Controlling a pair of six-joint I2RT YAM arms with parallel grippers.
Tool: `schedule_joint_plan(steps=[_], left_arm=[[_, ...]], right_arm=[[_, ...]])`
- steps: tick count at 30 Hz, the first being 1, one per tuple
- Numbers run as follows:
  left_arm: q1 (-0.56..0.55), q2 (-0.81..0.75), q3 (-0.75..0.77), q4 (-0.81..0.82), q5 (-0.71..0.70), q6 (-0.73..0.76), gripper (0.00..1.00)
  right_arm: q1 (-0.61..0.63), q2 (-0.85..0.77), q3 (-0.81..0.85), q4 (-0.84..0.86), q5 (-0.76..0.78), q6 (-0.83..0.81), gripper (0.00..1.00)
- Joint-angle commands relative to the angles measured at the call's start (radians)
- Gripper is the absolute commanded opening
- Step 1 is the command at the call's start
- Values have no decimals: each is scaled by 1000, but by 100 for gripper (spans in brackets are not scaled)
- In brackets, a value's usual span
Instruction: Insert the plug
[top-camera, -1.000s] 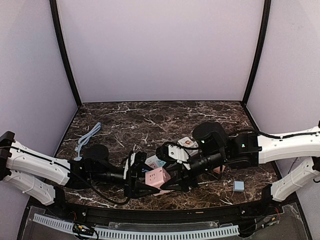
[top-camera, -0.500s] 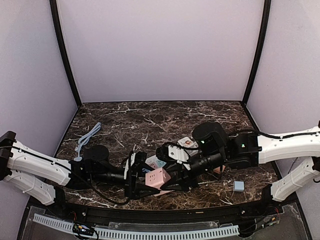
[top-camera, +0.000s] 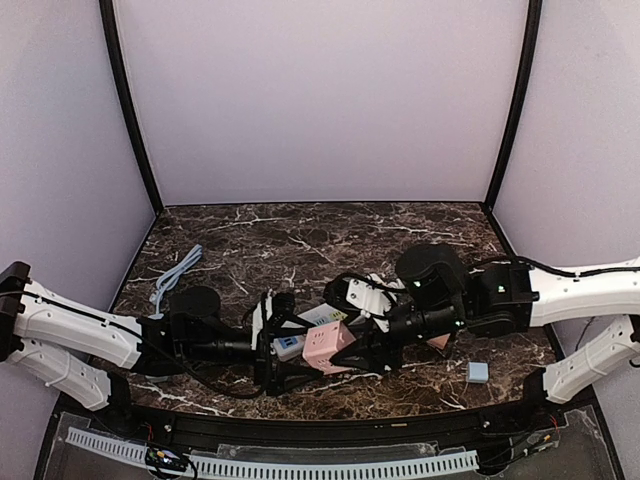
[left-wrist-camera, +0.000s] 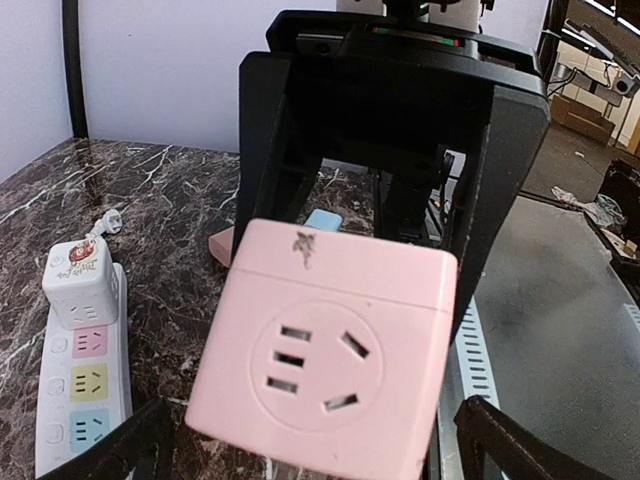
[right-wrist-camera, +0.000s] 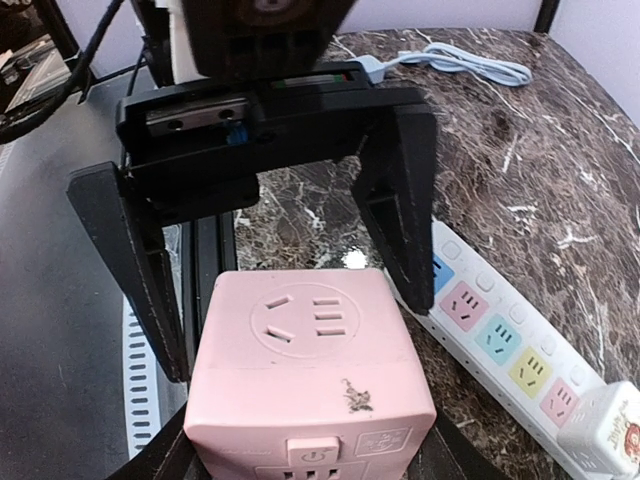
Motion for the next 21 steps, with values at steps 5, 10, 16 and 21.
schedule_joint_plan(steps=[5, 10, 16, 21], left_arm=[[5, -38, 10, -92, -133, 63, 99], [5, 8, 33, -153, -257, 73, 99], [5, 162, 130, -281, -399, 73, 99], [7, 274, 263, -438, -482, 73, 99]], right_arm=[[-37, -108, -19, -68, 237, 146, 0], [-75, -170, -35, -136, 361, 221, 0], [-105, -249, -60, -179, 434, 294, 0], [-105, -282, -62, -202, 442, 310, 0]])
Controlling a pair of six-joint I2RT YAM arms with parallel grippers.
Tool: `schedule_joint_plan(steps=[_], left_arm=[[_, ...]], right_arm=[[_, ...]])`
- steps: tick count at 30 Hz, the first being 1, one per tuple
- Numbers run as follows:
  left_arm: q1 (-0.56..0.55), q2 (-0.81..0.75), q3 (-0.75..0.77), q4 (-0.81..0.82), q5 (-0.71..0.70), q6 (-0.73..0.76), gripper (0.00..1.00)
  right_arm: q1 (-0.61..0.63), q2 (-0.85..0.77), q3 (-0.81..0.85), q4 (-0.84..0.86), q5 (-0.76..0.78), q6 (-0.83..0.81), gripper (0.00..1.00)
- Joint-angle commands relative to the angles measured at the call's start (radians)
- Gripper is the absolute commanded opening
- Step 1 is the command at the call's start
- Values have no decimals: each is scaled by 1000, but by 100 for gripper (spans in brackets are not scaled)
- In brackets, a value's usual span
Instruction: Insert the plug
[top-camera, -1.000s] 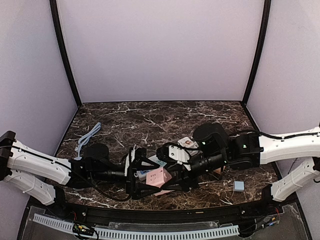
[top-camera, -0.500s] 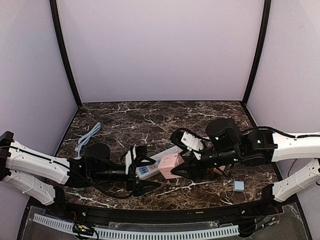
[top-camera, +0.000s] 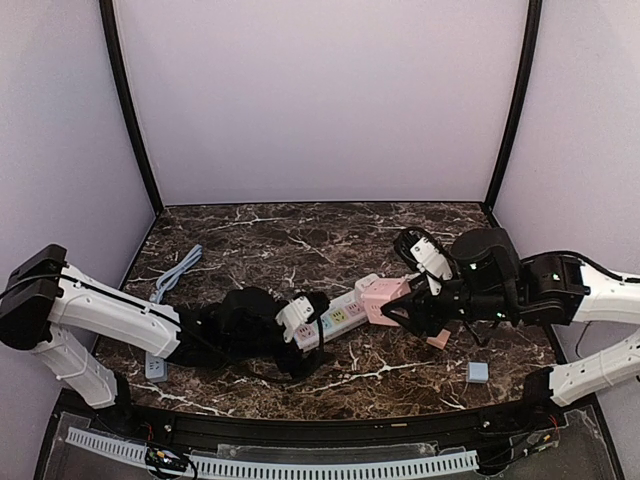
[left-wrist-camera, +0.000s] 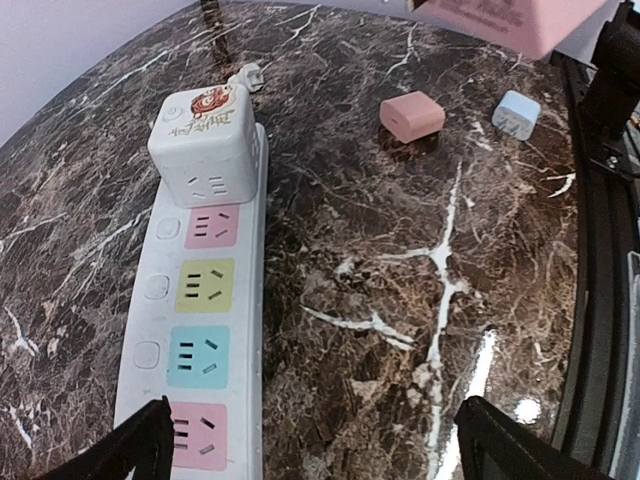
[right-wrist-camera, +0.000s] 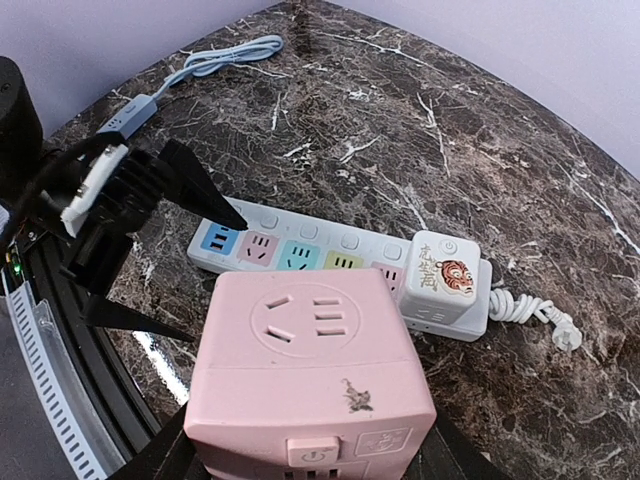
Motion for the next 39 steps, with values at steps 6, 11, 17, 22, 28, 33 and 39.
schedule_joint_plan(steps=[6, 11, 17, 22, 28, 33, 39], left_arm=[[51, 178, 186, -269, -154, 3, 99], [112, 228, 252, -347, -152, 7, 99], [172, 256, 282, -387, -86, 12, 98], [232, 280, 310, -433, 50, 12, 88], [235, 312, 320, -456, 115, 12, 86], [235, 320, 319, -458, 132, 1, 80], [236, 314, 286, -454, 139, -76, 66]], right_arm=[[-6, -41, 0, -27, 42, 61, 0], [-7, -42, 6, -43, 31, 65, 0], [-6, -33, 9, -46, 25, 65, 0], [-6, -21, 24, -54, 20, 66, 0], [-7, 14, 81, -117, 21, 87, 0], [-6, 53, 147, -196, 29, 138, 0], [-6, 100, 220, -337, 57, 184, 0]])
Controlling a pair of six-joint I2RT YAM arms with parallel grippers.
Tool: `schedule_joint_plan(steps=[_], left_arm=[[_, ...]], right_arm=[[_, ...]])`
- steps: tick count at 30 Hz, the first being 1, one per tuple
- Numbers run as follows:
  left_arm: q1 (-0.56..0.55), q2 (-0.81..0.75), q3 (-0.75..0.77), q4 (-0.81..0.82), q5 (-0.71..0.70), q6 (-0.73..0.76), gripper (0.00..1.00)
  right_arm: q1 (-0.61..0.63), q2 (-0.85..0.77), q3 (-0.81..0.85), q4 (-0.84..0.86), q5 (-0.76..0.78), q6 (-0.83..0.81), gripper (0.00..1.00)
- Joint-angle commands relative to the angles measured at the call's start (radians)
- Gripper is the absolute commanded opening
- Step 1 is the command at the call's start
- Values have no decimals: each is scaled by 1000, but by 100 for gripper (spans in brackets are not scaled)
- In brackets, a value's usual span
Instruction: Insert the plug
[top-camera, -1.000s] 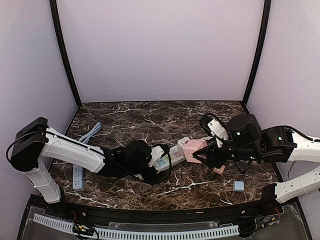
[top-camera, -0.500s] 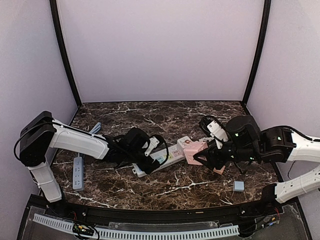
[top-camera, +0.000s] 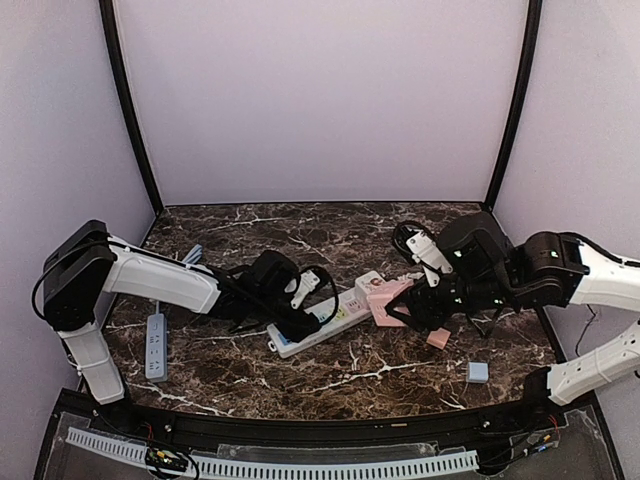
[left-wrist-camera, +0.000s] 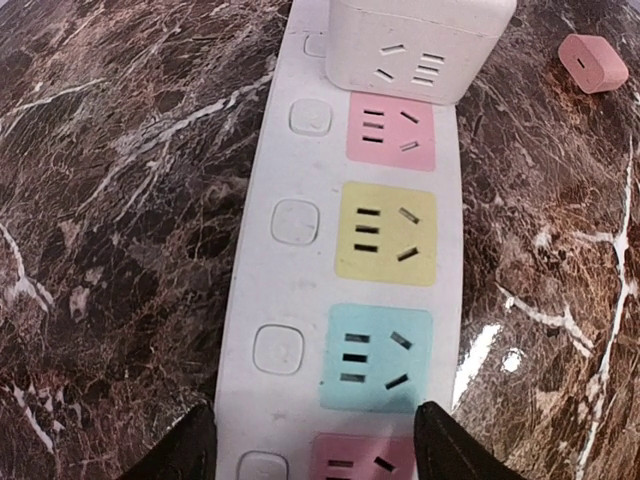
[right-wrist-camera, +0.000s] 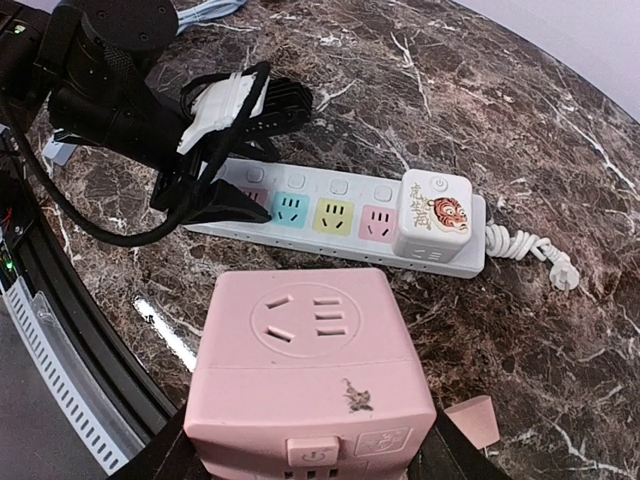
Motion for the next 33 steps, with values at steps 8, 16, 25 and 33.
schedule_joint_plan(steps=[8, 16, 25, 33], left_arm=[[-48, -17, -131, 21, 55, -245, 60], [-185, -17, -117, 67, 54, -328, 61], [-216, -16, -104, 111, 128, -327, 73], [-216, -155, -122, 78, -30, -281, 97]], right_arm=[[-6, 0, 76, -177, 36, 91, 0], [-5, 6, 93, -208, 37, 88, 0], [-6, 33, 100, -202, 16, 69, 0], [-6, 103, 125, -187, -39, 5, 0]])
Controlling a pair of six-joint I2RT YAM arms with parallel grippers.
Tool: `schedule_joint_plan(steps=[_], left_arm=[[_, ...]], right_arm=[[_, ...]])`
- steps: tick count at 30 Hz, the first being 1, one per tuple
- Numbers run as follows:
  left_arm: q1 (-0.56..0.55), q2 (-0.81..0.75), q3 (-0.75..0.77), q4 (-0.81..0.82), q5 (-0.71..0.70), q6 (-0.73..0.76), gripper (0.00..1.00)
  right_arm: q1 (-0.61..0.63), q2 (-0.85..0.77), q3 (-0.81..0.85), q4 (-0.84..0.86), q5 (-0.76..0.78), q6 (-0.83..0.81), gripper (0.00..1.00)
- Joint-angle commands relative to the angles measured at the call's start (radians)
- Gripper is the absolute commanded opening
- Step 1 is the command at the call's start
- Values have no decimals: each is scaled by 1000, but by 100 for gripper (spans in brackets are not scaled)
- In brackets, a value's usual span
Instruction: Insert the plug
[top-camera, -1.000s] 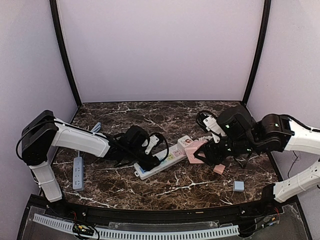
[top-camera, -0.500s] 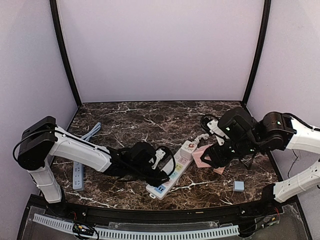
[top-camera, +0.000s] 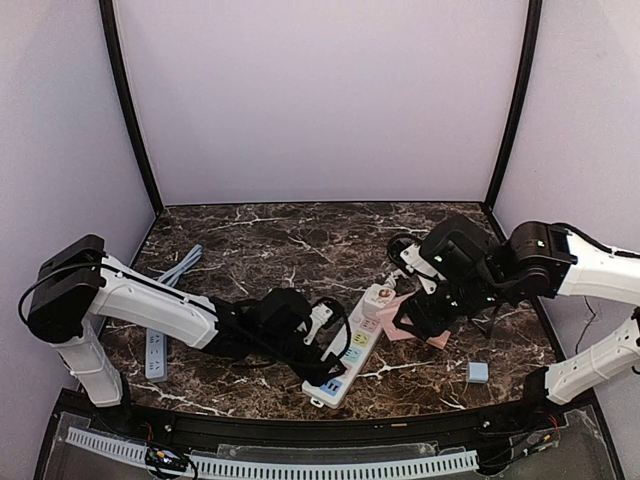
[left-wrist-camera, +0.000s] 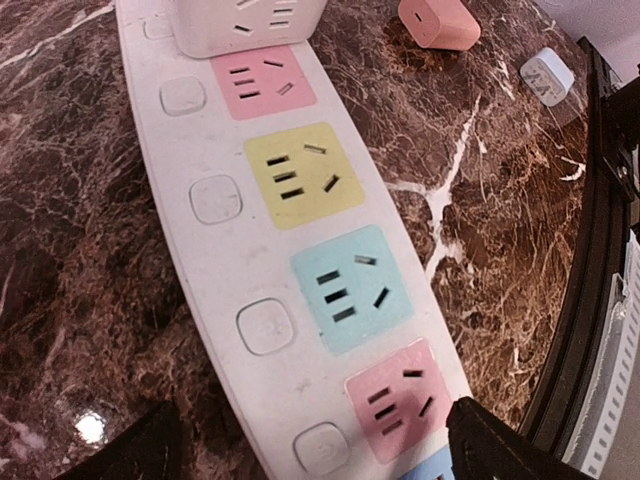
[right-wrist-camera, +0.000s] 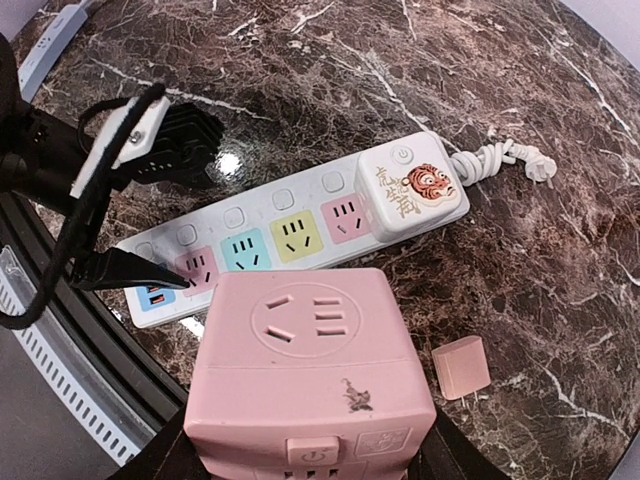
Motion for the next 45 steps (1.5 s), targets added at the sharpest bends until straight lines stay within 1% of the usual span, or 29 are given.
schedule_joint_plan(steps=[1, 4, 8, 12, 15, 19, 22, 25, 31, 45], left_arm=[[1, -130, -24, -35, -111, 31, 98], [0, -207, -39, -50, -206, 37, 99], [1, -306, -79, -52, -296, 40, 99], [7, -409, -140, -42, -404, 41, 99], [34, -482, -211, -16, -485, 17, 99], [97, -602, -301, 5, -516, -28, 99], [135, -655, -363, 19, -530, -59, 99], [159, -706, -392, 36, -538, -69, 99], [166, -726, -406, 27, -547, -74, 99], [166, -734, -410, 32, -542, -70, 99]], right_arm=[[-6, 29, 36, 34, -41, -54, 0], [-5, 62, 40, 60, -54, -90, 0], [-5, 132, 70, 69, -62, -126, 0], [-6, 208, 120, 54, -81, -143, 0], [-6, 265, 168, 27, -86, -149, 0], [-6, 327, 220, -6, -94, -160, 0], [-7, 369, 251, -26, -95, -168, 0], [-10, 405, 271, -39, -98, -175, 0], [-25, 467, 282, -61, -108, -180, 0], [-55, 537, 325, -108, -149, -255, 0]])
